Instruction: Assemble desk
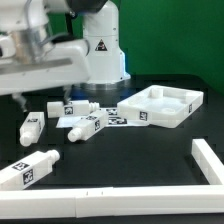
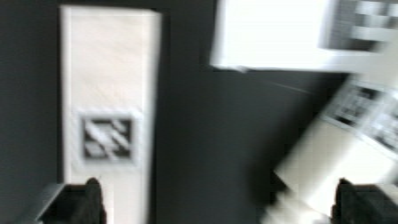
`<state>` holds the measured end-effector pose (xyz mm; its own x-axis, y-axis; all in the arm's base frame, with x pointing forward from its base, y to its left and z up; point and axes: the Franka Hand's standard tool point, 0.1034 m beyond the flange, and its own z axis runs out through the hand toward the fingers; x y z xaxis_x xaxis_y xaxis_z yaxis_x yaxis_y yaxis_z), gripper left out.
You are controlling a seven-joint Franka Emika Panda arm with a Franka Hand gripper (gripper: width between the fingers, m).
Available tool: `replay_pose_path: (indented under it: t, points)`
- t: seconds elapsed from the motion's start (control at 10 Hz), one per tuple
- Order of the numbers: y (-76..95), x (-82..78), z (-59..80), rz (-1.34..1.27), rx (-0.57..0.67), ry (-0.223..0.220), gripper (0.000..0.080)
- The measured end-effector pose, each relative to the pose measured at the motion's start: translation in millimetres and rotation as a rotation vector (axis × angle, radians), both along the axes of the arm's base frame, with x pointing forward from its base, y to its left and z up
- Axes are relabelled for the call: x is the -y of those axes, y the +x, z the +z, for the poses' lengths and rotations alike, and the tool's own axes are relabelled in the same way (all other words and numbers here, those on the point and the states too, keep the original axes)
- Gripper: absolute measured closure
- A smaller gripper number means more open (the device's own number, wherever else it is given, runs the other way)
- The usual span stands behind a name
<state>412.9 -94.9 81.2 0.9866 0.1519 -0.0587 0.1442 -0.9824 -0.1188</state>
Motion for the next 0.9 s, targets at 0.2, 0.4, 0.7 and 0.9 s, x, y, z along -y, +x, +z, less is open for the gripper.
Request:
replay_pose_path:
  t: [0.2, 0.4, 0.7, 0.9]
  points:
    - [1.6, -34.0, 1.3, 0.052, 0.011, -0.012, 0.0152]
    - [1.0, -30.4, 0.6, 0.05, 0.01, -0.011, 0.015]
    - [-0.1, -70.5, -11.0, 0.208, 0.102, -0.06, 0.015]
    - [-0.1, -126.8, -10.8, 0.358, 0.119, -0.059, 0.015]
